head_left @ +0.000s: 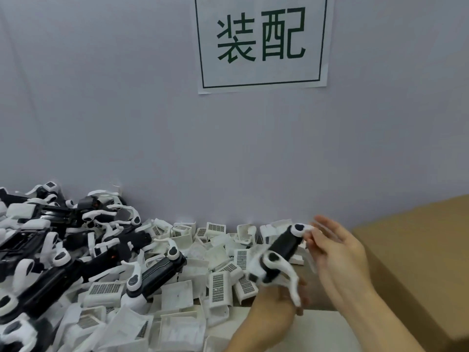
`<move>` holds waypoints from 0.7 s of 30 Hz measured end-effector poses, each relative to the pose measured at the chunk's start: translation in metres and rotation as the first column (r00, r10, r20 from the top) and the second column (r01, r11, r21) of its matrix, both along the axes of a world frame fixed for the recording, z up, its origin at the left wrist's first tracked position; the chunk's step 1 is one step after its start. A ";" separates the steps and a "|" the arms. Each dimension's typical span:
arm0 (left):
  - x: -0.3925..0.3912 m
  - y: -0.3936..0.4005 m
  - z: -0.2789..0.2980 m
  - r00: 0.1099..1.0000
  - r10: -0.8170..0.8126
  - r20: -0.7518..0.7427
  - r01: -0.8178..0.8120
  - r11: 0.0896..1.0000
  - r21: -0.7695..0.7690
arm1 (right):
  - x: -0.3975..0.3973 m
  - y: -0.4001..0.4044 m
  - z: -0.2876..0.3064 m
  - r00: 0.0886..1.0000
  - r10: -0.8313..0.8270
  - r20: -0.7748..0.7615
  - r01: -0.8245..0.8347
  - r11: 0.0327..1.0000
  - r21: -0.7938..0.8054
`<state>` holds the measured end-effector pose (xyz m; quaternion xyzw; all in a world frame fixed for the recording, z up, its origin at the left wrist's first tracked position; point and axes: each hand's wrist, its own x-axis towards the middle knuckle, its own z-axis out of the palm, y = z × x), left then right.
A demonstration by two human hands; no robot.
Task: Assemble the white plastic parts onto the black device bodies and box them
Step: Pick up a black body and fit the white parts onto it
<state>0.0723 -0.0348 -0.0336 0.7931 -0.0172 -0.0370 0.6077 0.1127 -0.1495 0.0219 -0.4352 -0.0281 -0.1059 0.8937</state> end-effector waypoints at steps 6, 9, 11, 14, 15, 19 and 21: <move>-0.002 0.004 0.012 0.992 -0.121 -0.020 0.097 0.877 -0.471 | 0.002 -0.031 -0.025 0.971 0.209 -0.119 -0.179 0.958 0.223; 0.001 0.006 0.009 0.997 -0.072 -0.001 0.057 0.788 -0.613 | 0.003 -0.026 -0.031 0.968 0.175 -0.181 -0.148 0.977 0.153; 0.002 0.006 0.007 1.000 -0.020 0.005 0.019 0.777 -0.629 | 0.004 -0.021 -0.033 0.974 0.127 -0.188 -0.106 0.987 0.116; 0.001 0.006 0.007 0.998 0.035 0.048 0.006 0.751 -0.661 | 0.003 -0.016 -0.035 0.981 0.101 -0.167 -0.082 0.990 0.113; 0.002 0.006 0.006 0.997 0.058 0.058 -0.004 0.738 -0.674 | 0.003 -0.015 -0.036 0.981 0.108 -0.160 -0.089 0.989 0.119; 0.003 0.006 0.005 0.971 0.203 0.125 -0.081 0.774 -0.628 | 0.000 -0.005 -0.039 0.974 0.181 -0.138 -0.168 0.980 0.103; 0.003 0.009 0.008 0.944 0.305 0.124 -0.160 0.754 -0.637 | -0.003 0.001 -0.041 0.963 0.239 -0.128 -0.234 0.971 0.053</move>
